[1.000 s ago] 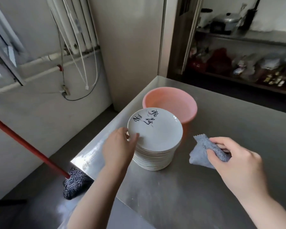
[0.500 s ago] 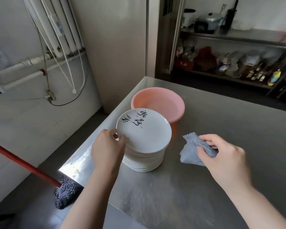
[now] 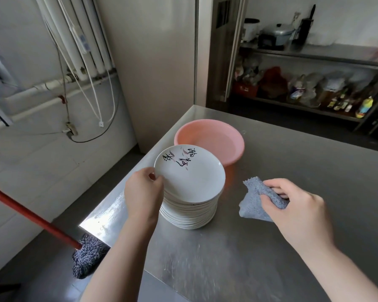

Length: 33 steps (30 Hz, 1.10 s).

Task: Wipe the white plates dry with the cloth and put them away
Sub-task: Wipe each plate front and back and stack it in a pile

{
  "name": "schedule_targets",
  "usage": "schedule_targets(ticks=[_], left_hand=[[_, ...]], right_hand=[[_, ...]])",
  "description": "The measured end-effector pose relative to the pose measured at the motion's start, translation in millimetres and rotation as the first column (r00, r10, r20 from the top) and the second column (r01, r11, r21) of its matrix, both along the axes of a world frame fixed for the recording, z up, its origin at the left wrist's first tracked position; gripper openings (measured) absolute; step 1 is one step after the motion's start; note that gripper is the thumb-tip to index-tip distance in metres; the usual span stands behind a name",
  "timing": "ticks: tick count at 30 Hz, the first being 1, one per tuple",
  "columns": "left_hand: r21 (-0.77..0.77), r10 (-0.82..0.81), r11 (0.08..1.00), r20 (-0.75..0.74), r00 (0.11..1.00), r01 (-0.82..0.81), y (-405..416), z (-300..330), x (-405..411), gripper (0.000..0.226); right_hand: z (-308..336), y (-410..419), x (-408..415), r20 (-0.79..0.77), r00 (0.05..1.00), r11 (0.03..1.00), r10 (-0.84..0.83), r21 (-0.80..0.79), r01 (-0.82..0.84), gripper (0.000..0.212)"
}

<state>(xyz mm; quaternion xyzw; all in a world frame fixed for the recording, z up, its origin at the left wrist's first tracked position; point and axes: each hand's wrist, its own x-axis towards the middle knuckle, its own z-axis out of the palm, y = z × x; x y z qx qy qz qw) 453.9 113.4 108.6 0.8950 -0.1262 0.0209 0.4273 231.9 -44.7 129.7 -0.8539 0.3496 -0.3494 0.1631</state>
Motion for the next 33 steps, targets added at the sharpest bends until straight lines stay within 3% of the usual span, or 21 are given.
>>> schedule_targets(ticks=[2, 6, 10, 15, 22, 29, 33], left_hand=[[-0.065, -0.018, 0.998, -0.055, 0.998, 0.014, 0, 3, 3, 0.01], [-0.368, -0.044, 0.928, -0.28, 0.959, -0.065, 1, 5, 2, 0.028], [-0.512, -0.072, 0.849, -0.36, 0.93, -0.132, -4, 8, 1, 0.027], [-0.567, -0.278, 0.822, -0.318, 0.906, 0.053, -36, 21, -18, 0.029], [-0.599, -0.543, 0.76, -0.374, 0.752, 0.251, -102, -1, -115, 0.036], [-0.468, -0.524, 0.842, -0.596, 0.608, 0.267, -128, -90, -243, 0.03], [-0.375, -0.437, 0.897, -0.672, 0.598, 0.234, -134, -126, -299, 0.03]], right_hand=[[0, -1, 0, -0.002, 1.0, 1.0, 0.0, 0.009, 0.0, 0.027], [-1, -4, -1, 0.005, 1.0, 0.999, 0.001, 0.051, -0.001, 0.026], [-1, -10, -10, 0.001, 0.999, 0.996, -0.048, 0.071, 0.048, 0.024], [3, -27, -47, 0.006, 0.972, 0.969, -0.233, 0.087, 0.232, 0.022], [-5, -41, -154, -0.034, 0.868, 0.863, -0.496, 0.092, 0.497, 0.019], [-47, -43, -273, -0.128, 0.782, 0.769, -0.609, 0.144, 0.623, 0.019], [-74, -53, -320, -0.208, 0.799, 0.777, -0.564, 0.193, 0.599, 0.02]])
